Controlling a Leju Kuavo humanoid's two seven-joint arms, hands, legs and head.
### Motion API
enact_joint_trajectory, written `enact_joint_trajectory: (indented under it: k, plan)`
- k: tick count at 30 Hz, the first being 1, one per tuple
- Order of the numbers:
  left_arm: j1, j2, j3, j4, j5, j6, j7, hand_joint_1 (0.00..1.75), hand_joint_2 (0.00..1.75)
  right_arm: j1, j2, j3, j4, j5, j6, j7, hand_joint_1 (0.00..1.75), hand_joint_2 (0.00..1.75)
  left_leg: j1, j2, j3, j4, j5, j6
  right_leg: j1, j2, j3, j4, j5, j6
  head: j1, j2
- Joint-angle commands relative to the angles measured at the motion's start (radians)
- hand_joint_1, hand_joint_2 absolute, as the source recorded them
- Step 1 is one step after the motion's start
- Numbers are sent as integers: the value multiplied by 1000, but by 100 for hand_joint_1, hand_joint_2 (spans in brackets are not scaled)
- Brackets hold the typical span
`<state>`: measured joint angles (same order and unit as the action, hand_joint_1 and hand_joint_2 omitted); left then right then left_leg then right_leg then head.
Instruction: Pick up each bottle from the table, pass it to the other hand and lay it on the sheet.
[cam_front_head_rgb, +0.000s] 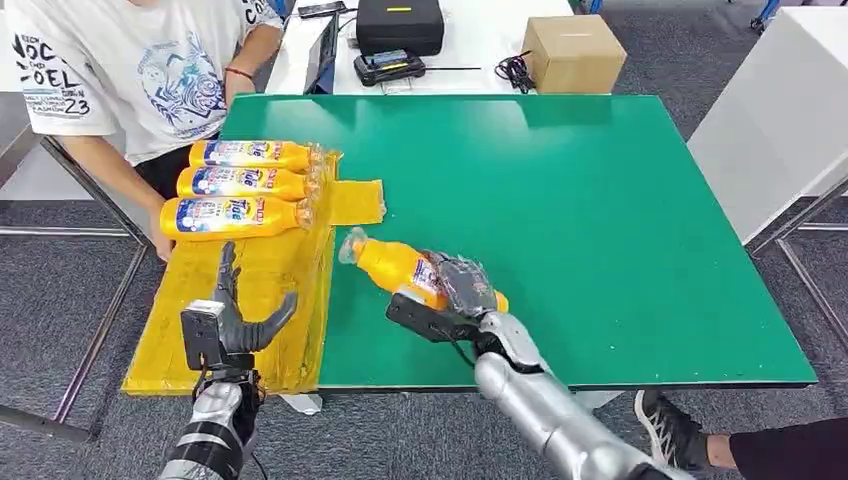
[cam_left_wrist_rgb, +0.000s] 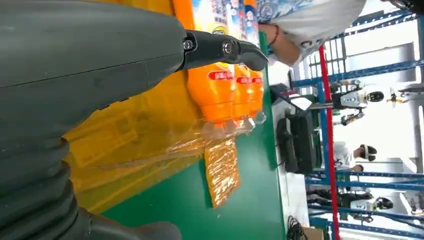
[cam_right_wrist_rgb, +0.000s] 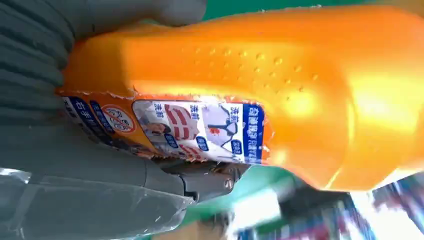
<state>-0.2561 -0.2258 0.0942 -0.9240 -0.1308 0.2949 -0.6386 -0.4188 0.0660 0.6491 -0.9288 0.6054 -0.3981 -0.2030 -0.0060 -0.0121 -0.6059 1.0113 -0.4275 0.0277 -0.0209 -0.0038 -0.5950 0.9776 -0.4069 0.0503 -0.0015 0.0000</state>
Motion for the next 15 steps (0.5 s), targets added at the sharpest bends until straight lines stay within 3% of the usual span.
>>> enact_joint_trajectory:
  k: [1, 7, 9, 15]
  plan:
    - [16, -30, -12, -39, 43, -23, 26, 0, 175, 259, 73, -406, -503, -76, -181, -184, 175, 175, 3, -5, 1, 3, -3, -2, 3, -5, 3, 1, -4, -3, 0, 0]
    - [20, -31, -73, -55, 146, -136, 96, 0, 175, 292, 101, -501, -488, -150, -195, -305, 175, 175, 2, -3, 0, 2, -3, -2, 2, -3, 3, 0, -3, -3, 0, 0]
    - [25, -32, -87, -64, 205, -203, 134, 0, 175, 297, 104, -510, -479, -160, -190, -319, 175, 175, 1, -4, 0, 1, -2, -2, 1, -4, 2, -1, -2, -3, 0, 0]
    - [28, -33, -89, -65, 204, -202, 133, 0, 175, 300, 105, -509, -478, -161, -191, -324, 175, 175, 2, -2, 2, 1, -3, -2, 2, -2, 3, -1, -2, -3, 0, 0]
